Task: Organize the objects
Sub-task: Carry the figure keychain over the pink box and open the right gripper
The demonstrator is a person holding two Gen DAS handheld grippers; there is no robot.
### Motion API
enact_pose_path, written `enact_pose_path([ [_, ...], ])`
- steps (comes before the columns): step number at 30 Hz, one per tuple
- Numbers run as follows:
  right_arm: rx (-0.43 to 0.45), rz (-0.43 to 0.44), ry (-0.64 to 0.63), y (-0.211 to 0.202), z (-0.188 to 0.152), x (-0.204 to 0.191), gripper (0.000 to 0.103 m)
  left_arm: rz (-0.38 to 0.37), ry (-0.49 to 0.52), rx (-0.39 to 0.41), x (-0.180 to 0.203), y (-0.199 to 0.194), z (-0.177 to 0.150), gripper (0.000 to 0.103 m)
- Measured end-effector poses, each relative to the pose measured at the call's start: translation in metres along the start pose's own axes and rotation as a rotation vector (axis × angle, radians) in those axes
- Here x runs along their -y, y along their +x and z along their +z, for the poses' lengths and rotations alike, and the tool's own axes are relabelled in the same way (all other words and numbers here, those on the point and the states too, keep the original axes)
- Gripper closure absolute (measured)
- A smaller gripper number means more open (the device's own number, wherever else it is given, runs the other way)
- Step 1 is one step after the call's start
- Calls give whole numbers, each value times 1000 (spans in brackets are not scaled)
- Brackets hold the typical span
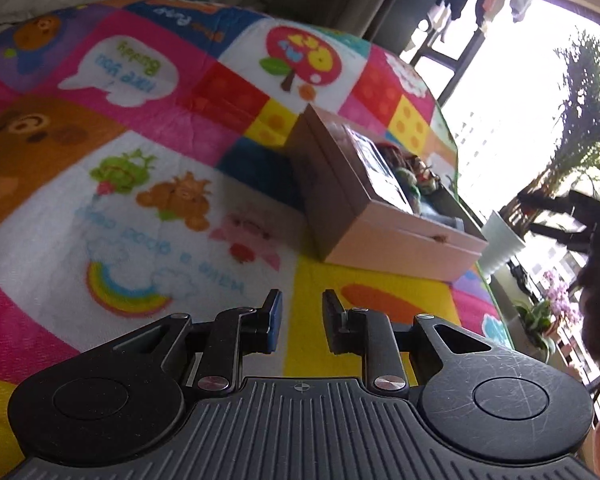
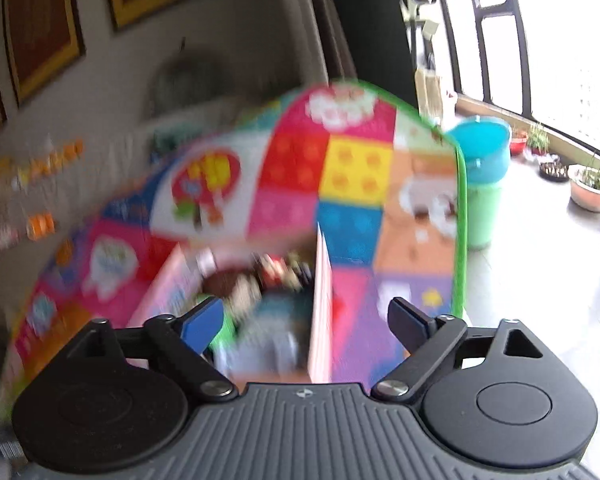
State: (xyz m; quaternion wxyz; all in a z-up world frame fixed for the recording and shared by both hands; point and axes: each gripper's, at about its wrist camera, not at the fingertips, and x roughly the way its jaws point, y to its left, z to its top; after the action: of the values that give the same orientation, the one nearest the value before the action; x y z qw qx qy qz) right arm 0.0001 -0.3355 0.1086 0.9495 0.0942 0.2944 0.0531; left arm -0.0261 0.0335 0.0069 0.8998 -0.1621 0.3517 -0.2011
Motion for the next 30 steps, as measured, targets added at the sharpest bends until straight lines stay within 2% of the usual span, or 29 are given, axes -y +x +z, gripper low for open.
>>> enact_pose_path([
  [4, -82, -9, -43, 15, -30, 2, 12, -7, 44, -11, 16, 4, 15, 79],
  [8, -112, 14, -40, 28, -45, -3, 12, 18, 86, 7, 40, 19, 61, 79],
  [12, -109, 40, -30, 36, -52, -9, 12, 141, 121, -64, 57, 63, 105, 79],
  [15, -91, 31, -57, 35, -54, -12, 12, 203, 155, -65, 63, 89, 126, 72],
  [16, -85, 25, -68, 35, -54, -13, 12, 221, 167, -81, 65, 95, 132, 66],
  [18, -77, 26, -88, 35, -54, -14, 12, 239, 166, -143, 66, 108, 138, 65],
  [21, -85, 35, -130, 42, -55, -17, 18, 224, 106, -216, 60, 119, 132, 72],
  [22, -87, 34, -149, 45, -56, -19, 20, 217, 105, -203, 59, 117, 129, 73],
  [24, -92, 33, -186, 49, -60, -24, 27, 239, 157, -173, 60, 113, 124, 63],
  [26, -103, 27, -195, 55, -62, -28, 29, 273, 177, -163, 58, 113, 124, 46],
  [30, -113, 17, -202, 64, -63, -32, 29, 277, 153, -177, 49, 112, 128, 31],
])
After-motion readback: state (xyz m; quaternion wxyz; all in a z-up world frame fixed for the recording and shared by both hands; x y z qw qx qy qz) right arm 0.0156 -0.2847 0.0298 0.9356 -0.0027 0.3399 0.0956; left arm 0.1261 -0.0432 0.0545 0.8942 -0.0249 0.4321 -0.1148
